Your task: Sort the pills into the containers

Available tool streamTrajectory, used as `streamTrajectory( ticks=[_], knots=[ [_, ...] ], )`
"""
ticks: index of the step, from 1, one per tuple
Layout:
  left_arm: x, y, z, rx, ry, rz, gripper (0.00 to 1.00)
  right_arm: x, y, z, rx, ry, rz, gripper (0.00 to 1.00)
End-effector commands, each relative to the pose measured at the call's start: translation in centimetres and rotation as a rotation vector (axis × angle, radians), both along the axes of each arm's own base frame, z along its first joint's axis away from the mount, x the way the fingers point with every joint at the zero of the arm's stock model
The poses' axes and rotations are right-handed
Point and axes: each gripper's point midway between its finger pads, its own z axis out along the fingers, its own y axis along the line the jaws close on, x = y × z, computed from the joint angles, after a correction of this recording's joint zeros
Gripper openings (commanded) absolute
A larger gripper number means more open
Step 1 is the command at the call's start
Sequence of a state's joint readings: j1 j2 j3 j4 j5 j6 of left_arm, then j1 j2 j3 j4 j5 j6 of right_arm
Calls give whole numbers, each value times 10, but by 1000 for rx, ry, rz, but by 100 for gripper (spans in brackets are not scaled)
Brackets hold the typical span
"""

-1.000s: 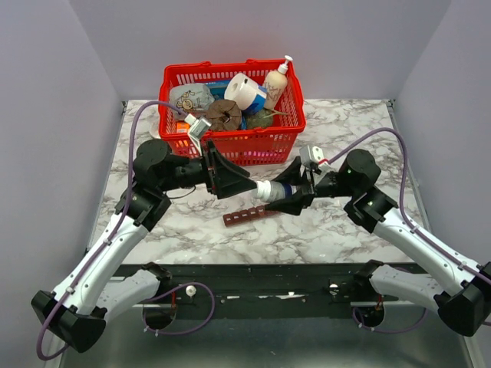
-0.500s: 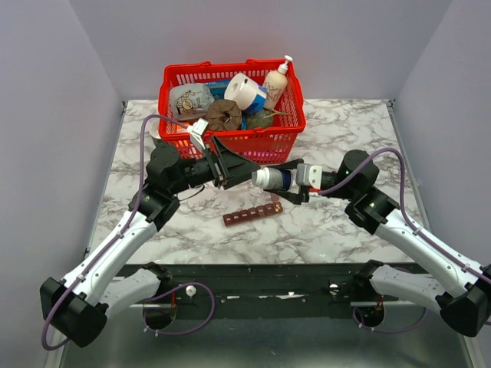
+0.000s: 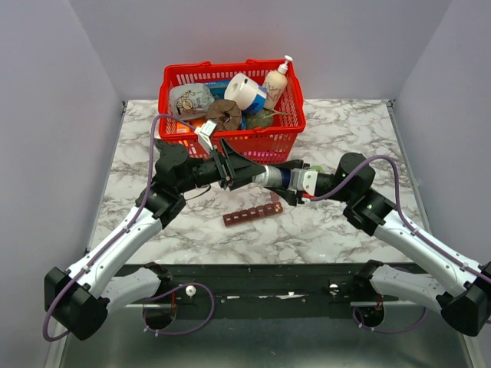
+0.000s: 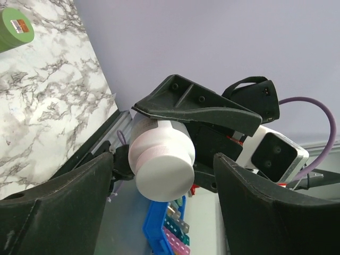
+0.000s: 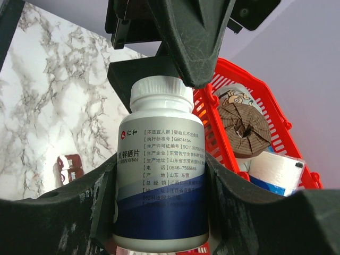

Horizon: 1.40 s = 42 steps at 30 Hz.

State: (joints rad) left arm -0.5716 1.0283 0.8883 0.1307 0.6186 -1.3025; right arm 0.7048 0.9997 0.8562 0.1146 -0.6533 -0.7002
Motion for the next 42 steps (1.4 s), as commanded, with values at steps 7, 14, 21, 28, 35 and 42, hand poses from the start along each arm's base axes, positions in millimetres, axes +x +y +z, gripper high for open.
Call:
streamTrajectory(
  ticks=[7,14,21,28,35,42],
  knots=[
    [-10,-6,16,-18,-78,-78,46,-5,0,0,6,-9,1,1],
    [-24,-11,14,0,-238,-213,19,-16,5,-3,32,191,38,0],
    [-46,-8,29,-3,-571,-339,16,-39,10,-5,80,501,99,1],
    [-67,-1,43,24,-923,-441,19,-58,13,6,161,816,180,1],
    [-63,-1,54,58,-1149,-446,38,-77,15,17,202,1041,274,1],
    [-43,2,85,19,-1110,-288,88,-77,12,25,216,975,271,0]
  ],
)
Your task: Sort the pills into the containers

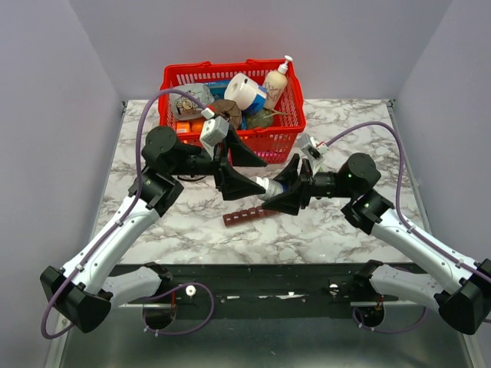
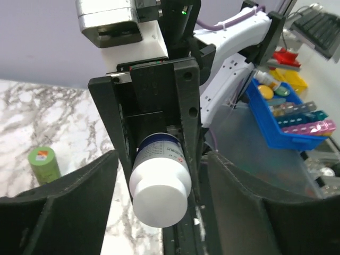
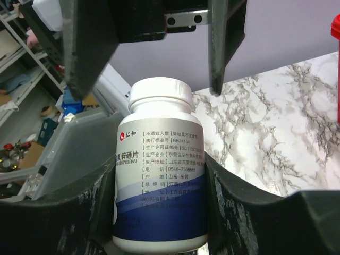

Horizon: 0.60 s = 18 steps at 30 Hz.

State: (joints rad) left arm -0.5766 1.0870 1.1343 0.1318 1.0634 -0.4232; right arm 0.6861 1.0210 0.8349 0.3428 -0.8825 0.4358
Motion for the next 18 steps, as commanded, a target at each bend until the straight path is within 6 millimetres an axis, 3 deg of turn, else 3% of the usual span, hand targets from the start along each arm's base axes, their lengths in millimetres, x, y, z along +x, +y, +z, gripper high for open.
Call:
streamTrajectory(
  ticks=[1,4,7,11,14,18],
  knots=[
    [10,8,31,-106,-20,62,99,-6,-2,5,16,-55,19,0],
    [21,20,44,-156,96,158,99,-2,-5,4,9,-155,0,1],
    [35,30,40,-159,231,269,99,1,-7,3,-2,-242,-13,1],
    [46,38,19,-130,483,383,99,12,-11,1,-39,-408,-63,0],
    [41,38,0,-102,683,375,99,26,-16,4,-79,-580,-129,0],
    [36,35,-10,-129,848,332,99,38,-20,7,-118,-783,-166,0]
  ],
)
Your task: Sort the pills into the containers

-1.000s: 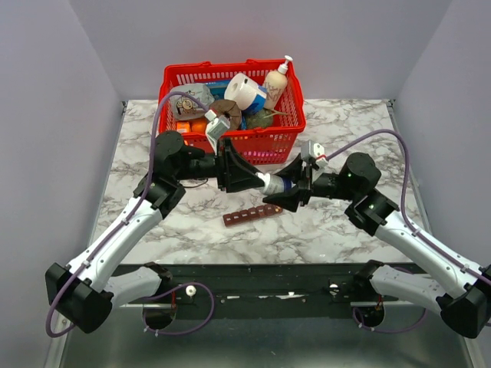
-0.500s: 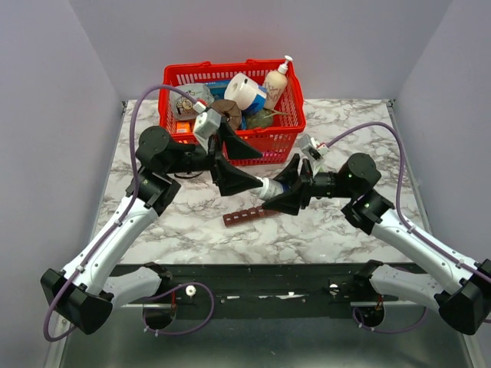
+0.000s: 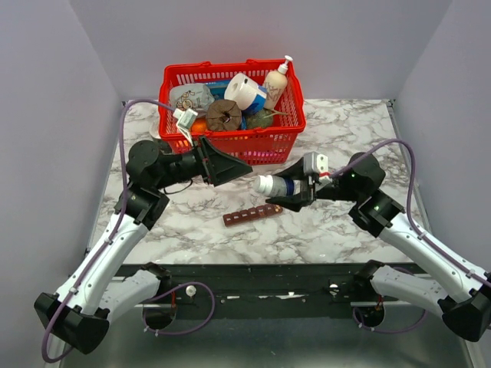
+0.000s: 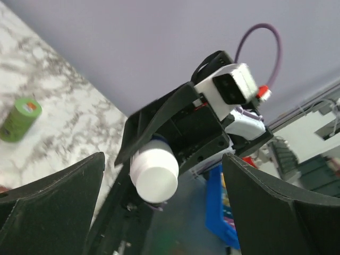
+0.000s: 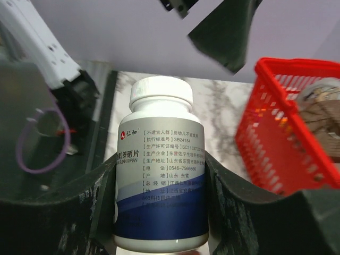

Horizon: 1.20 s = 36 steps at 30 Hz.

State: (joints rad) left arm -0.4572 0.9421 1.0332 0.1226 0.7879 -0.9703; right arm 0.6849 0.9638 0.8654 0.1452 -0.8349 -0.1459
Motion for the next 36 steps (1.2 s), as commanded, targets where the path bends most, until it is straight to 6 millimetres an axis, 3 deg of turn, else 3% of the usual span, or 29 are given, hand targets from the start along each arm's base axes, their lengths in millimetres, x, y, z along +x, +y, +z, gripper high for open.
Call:
streamTrajectory(
  ticks=[1,6,16,20,23,34,36],
  knots=[
    [5,-2,-28,-61,348,1,99,22,-9,16,-42,-349,-85,1],
    [17,-10,-47,-22,468,29,99,29,-8,12,-73,-452,-101,1],
    [6,-37,-49,14,488,-81,99,37,-4,4,-93,-499,-133,1],
    [6,-38,-49,21,476,-83,93,41,-6,1,-104,-494,-152,1],
    [5,-39,-49,22,473,-94,83,41,-6,-3,-110,-487,-154,1],
    [-5,-43,-47,38,384,-172,19,34,-3,-12,-109,-352,-129,1],
    [-7,-43,-46,54,321,-192,17,28,0,-15,-101,-265,-103,1]
  ],
)
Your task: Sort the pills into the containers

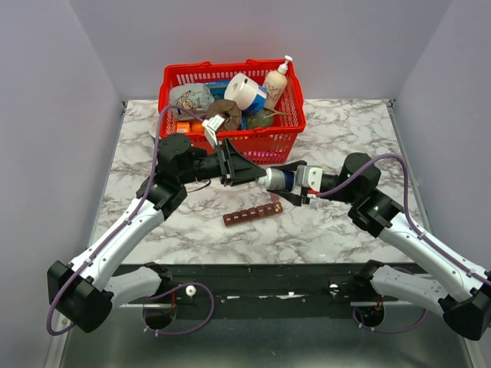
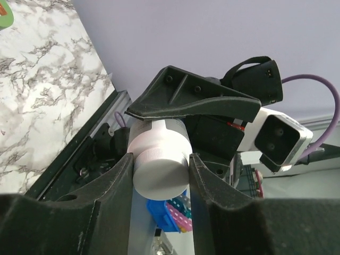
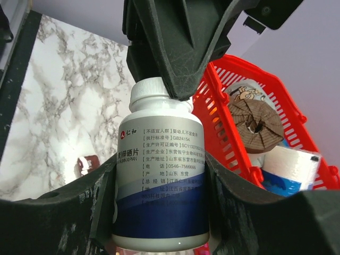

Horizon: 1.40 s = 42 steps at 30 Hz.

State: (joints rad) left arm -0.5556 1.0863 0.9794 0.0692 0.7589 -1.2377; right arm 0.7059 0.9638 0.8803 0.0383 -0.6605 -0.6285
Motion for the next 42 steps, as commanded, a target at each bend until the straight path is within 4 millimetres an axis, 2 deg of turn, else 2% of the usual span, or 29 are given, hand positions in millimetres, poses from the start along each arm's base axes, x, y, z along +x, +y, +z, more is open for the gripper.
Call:
streamTrajectory(
  ticks=[1,3,5,6,10,11,17,20,21,22,23,24,25,26,27,29,30,32,33,36,41,42],
  knots=[
    [-20,-3,15,-9,-213,-132,16,-14,8,-8,23,180,51,0],
    [-24,-3,20,-19,-296,-161,15,-22,11,-12,35,286,79,0],
    [-30,-3,22,-35,-370,-207,15,-28,12,-9,64,377,91,1],
    [-34,-2,33,-76,-453,-222,15,-32,14,-7,73,411,111,1],
    [-49,0,39,-106,-628,-320,15,-50,17,3,111,560,192,1],
    [-54,2,43,-105,-706,-355,15,-56,18,3,120,646,205,0],
    [-59,3,46,-92,-869,-453,15,-72,20,8,156,836,272,1],
    [-51,1,50,-83,-856,-432,19,-72,20,10,164,831,274,1],
    [-46,0,53,-79,-850,-405,33,-71,19,12,169,813,270,0],
    [-33,2,58,-65,-821,-331,45,-71,18,10,162,809,265,1],
    [-26,5,60,-61,-792,-290,55,-69,18,9,156,774,263,1],
    [-25,9,71,-86,-825,-256,63,-69,18,10,156,755,259,1],
    [-19,12,78,-97,-773,-200,79,-68,17,9,153,744,251,1],
    [-11,17,80,-94,-759,-153,89,-65,16,7,145,695,243,1],
    [-12,21,84,-94,-744,-128,99,-64,15,8,146,667,231,1],
    [1,25,83,-60,-682,-45,99,-58,12,6,131,572,205,0],
    [4,27,68,-6,-581,-32,99,-53,11,4,125,536,182,1],
    [5,28,57,32,-507,-25,99,-46,9,1,110,472,149,1],
    [4,29,42,70,-434,-37,99,-43,8,-1,106,450,134,1],
    [-8,31,21,119,-385,-72,99,-38,7,-6,91,412,116,1],
    [-23,24,9,145,-408,-109,99,-35,9,-8,88,409,112,0],
    [-24,21,1,171,-382,-123,99,-35,9,-8,87,410,113,1]
  ],
)
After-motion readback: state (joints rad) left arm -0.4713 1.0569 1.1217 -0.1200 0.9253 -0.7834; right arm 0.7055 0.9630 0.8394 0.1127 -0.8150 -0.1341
